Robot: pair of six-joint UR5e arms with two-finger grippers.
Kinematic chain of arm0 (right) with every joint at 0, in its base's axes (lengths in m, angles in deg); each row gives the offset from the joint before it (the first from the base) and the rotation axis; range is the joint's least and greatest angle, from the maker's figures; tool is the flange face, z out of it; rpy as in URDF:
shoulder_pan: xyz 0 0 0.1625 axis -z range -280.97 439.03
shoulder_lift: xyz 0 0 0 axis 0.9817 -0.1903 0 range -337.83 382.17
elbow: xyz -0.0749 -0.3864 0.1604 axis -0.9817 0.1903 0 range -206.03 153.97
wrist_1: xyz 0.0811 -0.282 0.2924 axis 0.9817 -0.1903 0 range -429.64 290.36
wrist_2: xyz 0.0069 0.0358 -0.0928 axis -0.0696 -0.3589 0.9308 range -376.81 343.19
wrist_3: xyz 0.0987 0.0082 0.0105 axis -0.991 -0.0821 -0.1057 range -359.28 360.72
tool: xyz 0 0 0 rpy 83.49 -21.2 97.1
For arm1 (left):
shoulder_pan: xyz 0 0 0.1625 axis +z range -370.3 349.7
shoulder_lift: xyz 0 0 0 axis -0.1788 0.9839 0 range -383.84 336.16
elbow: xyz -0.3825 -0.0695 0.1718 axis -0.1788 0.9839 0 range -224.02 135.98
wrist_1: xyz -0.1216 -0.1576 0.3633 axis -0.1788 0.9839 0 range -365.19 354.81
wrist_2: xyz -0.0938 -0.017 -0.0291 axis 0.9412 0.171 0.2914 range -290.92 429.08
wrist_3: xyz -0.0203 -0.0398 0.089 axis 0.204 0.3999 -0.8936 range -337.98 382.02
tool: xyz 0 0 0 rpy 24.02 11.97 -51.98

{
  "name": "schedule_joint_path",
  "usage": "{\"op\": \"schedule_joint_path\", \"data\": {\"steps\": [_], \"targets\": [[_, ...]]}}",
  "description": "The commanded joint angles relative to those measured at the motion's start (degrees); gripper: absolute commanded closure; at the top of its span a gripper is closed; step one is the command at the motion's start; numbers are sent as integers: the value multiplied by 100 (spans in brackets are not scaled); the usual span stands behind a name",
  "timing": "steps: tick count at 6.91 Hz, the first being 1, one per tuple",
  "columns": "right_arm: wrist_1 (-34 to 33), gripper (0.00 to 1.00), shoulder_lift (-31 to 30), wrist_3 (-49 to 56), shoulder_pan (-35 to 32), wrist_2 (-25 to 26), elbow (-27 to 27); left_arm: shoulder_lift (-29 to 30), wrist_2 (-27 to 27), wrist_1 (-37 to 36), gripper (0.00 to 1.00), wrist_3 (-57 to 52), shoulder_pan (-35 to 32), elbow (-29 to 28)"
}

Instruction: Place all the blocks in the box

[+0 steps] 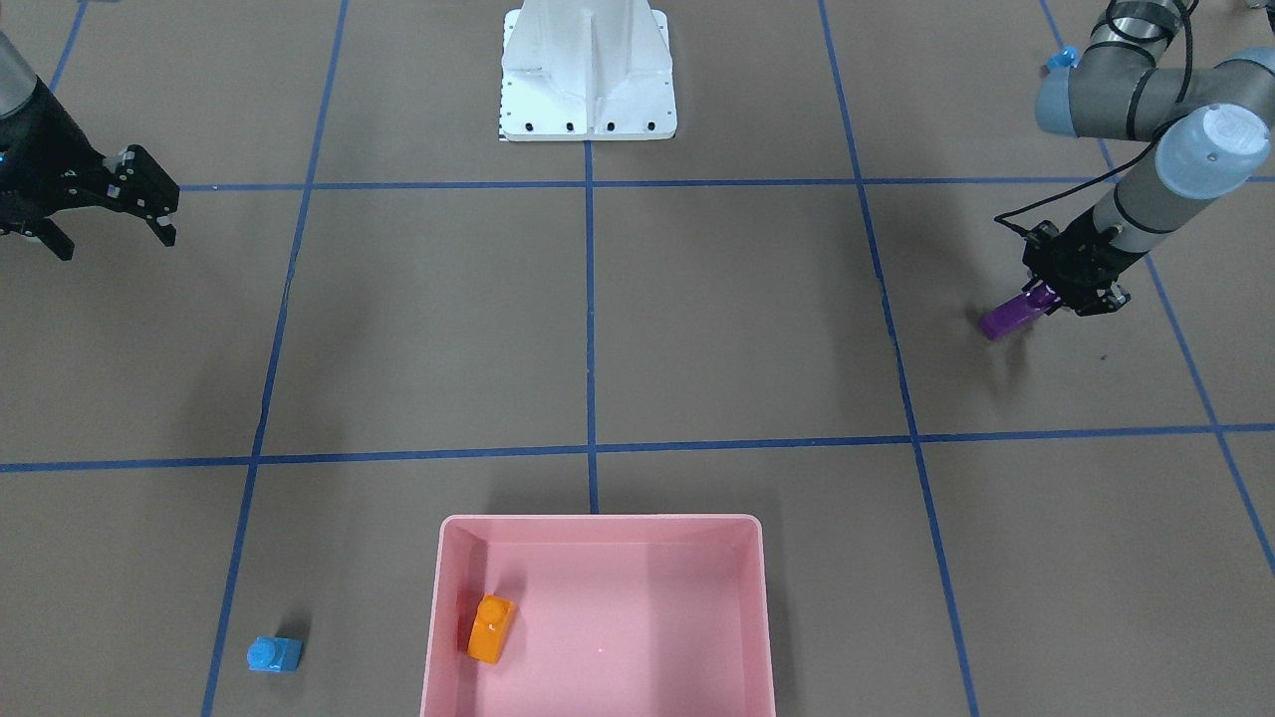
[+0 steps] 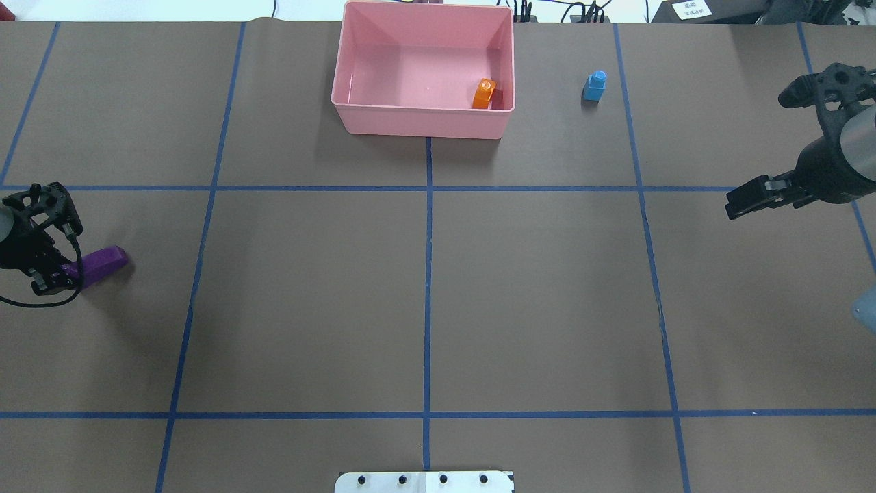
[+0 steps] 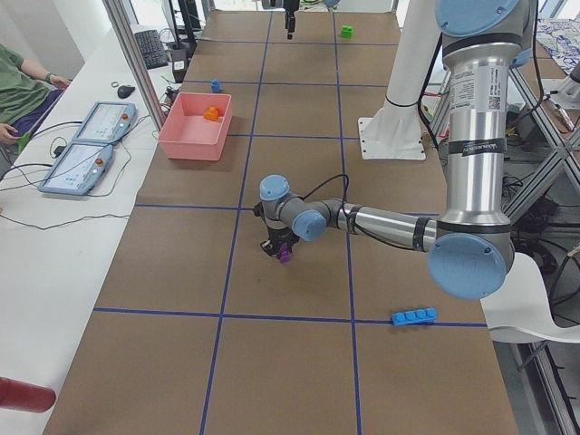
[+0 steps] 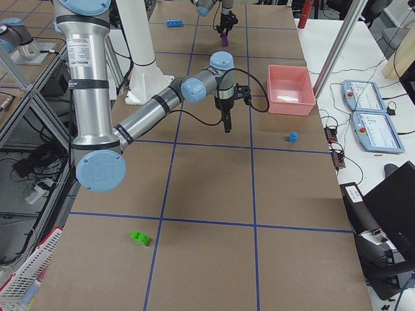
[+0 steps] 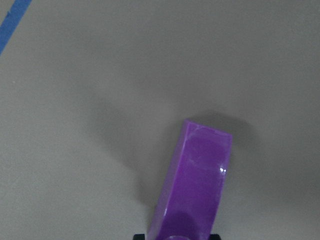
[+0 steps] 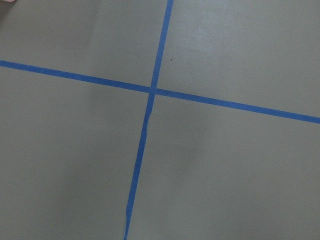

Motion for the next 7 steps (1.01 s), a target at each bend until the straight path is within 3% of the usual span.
{"op": "schedule_joint_path", "data": {"steps": [1, 3, 5, 7], "targets": [[0, 0, 21, 0, 9, 0, 25, -42, 52, -3, 95, 27, -19, 100], [0, 0, 83, 9, 18, 0, 69, -86, 646, -11, 100, 515, -420, 293], [0, 0, 301, 26, 18, 17, 305, -26, 623, -38, 100, 3396, -573, 1134], [0, 0, 731, 26, 18, 17, 744, 639, 615, -116, 100, 5460, -555, 1191]]}}
